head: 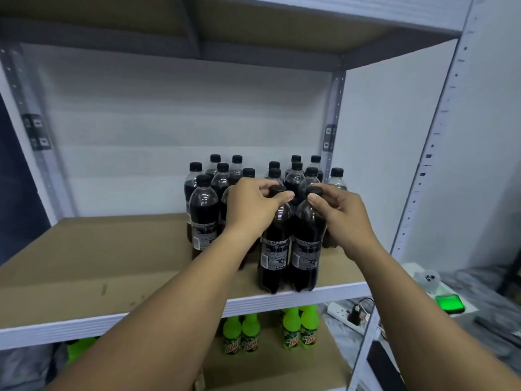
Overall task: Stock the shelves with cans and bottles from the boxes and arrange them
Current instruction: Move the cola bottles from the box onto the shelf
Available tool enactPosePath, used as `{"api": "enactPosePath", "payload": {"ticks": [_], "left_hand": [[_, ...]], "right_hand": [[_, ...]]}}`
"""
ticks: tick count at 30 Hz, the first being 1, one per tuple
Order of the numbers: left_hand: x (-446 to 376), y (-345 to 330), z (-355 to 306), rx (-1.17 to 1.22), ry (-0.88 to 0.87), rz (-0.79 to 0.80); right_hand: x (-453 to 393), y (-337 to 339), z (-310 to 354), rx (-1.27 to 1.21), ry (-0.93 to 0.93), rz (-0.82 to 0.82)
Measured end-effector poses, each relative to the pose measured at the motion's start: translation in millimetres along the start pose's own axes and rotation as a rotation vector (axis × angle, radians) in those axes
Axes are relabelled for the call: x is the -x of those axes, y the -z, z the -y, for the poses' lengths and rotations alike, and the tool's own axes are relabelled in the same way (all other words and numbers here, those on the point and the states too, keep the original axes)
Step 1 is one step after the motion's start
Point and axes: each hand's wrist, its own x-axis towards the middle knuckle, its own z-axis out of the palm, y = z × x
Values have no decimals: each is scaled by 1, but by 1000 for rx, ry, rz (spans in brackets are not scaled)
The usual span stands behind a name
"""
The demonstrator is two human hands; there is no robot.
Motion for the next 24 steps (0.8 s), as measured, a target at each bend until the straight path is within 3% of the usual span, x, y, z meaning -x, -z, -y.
{"api": "enactPosePath", "payload": {"ticks": [7, 15, 22, 24], "left_hand": [[-14, -11, 11, 45, 19, -28], [-11, -19, 20, 62, -79, -62], [38, -26, 73, 70, -13, 42], [56, -29, 88, 78, 32, 40]], "right_hand": [[-15, -4, -12, 108, 39, -13], [-26, -12, -27, 80, 26, -62], [32, -20, -58, -38, -50, -78], [50, -22, -76, 40, -98, -71]]}}
